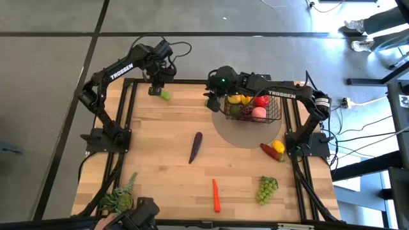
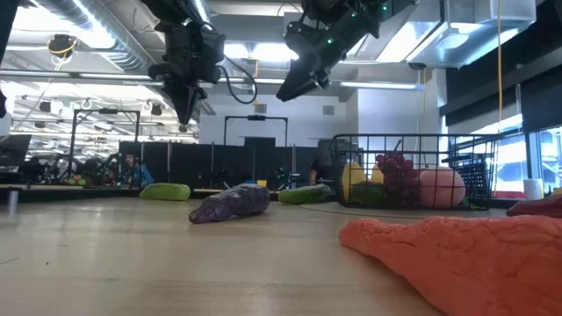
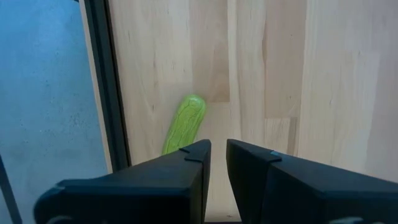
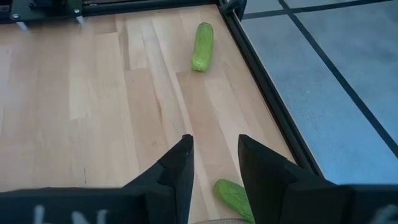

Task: Build produce basket
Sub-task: Put the left green cucumber into the black wire basket

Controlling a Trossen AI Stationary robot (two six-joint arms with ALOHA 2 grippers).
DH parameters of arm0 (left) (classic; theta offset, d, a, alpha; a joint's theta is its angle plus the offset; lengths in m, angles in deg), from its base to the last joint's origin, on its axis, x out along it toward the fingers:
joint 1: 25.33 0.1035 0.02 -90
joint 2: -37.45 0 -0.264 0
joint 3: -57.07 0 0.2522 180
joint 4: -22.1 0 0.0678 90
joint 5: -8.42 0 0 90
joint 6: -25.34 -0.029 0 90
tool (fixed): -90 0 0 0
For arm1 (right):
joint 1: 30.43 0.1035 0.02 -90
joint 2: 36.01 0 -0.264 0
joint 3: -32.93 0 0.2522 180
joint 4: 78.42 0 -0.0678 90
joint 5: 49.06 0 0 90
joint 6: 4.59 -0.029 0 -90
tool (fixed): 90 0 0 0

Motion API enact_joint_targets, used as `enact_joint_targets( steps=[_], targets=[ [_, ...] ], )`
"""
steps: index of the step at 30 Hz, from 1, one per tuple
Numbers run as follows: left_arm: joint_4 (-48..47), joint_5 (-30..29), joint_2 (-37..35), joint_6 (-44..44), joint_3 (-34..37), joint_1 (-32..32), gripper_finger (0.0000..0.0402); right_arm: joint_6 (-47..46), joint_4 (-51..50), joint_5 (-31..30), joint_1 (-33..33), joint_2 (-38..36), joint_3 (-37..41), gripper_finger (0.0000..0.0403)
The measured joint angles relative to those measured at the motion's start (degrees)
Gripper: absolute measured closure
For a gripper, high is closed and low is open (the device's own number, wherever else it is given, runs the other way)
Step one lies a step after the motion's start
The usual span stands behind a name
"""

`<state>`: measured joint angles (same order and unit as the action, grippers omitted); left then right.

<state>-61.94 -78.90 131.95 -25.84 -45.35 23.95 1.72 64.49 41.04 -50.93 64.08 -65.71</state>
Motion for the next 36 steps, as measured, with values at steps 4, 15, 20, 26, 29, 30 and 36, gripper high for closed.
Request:
enact_joint_targets(
  steps=[4, 15, 20, 26, 29, 30, 36],
  targets=[
    [0.00, 0.00, 0.00, 3.20, 0.00, -0.33, 0.0360, -0.05, -0.04, -0.02, -0.02, 0.00, 0.00, 0.0283],
    [-2.02, -2.06, 0.00, 8.88, 0.00, 1.07, 0.0360, -0.03, -0.07, -0.02, 0.00, 0.00, 0.00, 0.0283],
    [-1.93, -2.76, 0.02, 9.57, 0.00, 1.09, 0.0359, -0.01, -0.07, -0.02, 0.00, 0.00, 0.00, 0.0283],
    [-0.19, -3.42, 0.00, 11.83, 0.00, 1.09, 0.0306, -0.04, -0.09, -0.02, 0.00, 0.00, 0.00, 0.0283],
    [-0.18, -2.59, 0.00, 11.64, 0.00, 1.18, 0.0262, 0.03, -0.08, -0.02, 0.00, 0.00, 0.00, 0.0283],
    [-0.17, -1.96, 0.00, 11.50, 0.00, 1.37, 0.0247, 0.03, -0.08, -0.02, 0.00, 0.00, 0.00, 0.0283],
    [0.76, 2.97, 0.00, 5.24, 1.97, 2.05, 0.0168, 0.02, -0.08, -0.02, 0.00, -0.02, 0.00, 0.0283]
  ],
)
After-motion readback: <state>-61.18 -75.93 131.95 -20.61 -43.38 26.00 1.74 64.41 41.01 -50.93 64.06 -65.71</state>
